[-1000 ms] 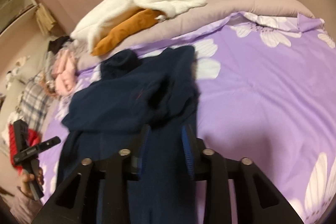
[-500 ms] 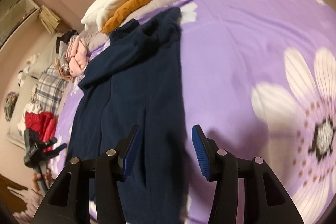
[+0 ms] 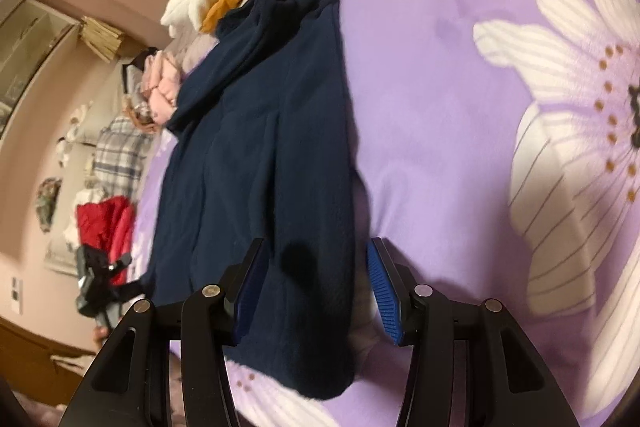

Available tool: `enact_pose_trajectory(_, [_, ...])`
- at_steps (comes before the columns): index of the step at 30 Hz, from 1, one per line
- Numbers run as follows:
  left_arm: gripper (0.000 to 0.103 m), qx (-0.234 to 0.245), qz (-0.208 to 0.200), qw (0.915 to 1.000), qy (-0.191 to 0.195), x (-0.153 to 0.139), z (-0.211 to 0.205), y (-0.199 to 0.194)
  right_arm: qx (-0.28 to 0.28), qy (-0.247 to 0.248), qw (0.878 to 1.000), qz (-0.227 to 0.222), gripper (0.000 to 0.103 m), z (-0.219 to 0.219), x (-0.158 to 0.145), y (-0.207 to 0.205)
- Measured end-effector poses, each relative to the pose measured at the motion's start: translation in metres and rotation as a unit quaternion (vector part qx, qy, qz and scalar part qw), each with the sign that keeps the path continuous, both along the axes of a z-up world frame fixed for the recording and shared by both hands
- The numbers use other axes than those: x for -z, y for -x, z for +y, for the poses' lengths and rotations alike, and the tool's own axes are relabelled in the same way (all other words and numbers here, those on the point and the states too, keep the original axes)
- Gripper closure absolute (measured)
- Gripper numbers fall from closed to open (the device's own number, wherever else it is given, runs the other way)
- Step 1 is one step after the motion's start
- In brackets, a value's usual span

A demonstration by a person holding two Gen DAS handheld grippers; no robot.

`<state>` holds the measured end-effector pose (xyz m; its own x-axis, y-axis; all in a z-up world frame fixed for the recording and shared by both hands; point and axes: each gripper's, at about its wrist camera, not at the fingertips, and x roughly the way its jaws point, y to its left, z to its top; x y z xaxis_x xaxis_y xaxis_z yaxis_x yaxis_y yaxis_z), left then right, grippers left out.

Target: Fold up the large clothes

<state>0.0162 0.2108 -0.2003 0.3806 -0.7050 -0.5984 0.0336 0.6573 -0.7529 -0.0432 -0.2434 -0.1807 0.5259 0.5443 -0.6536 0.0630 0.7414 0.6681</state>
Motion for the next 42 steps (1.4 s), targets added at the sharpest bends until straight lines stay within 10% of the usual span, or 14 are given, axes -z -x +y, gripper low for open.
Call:
enact_pose_trajectory(18, [0.011,0.027,-0.004,0.9991,0.034,0.000,-0.024,-0.005,-0.023,-0.059,0.998,-0.014,0.049,0.011,0.009,-0.014])
enact_pose_trajectory(29, [0.050,-0.015,0.033,0.9990,0.027,0.010,-0.004,0.009,-0.028,-0.037,0.999,-0.017,0.063,0.014,0.012,-0.002])
enact_pose_trajectory(34, [0.085,-0.049,0.059,0.9969,0.016,0.017,0.005,0.008,-0.029,-0.021,0.999,-0.017,0.078,0.017,0.012,-0.006])
enact_pose_trajectory(42, [0.089,-0.068,0.034,0.9971,0.008,0.005,0.004,0.014,-0.032,0.012,0.998,-0.047,0.084,0.025,-0.008,-0.001])
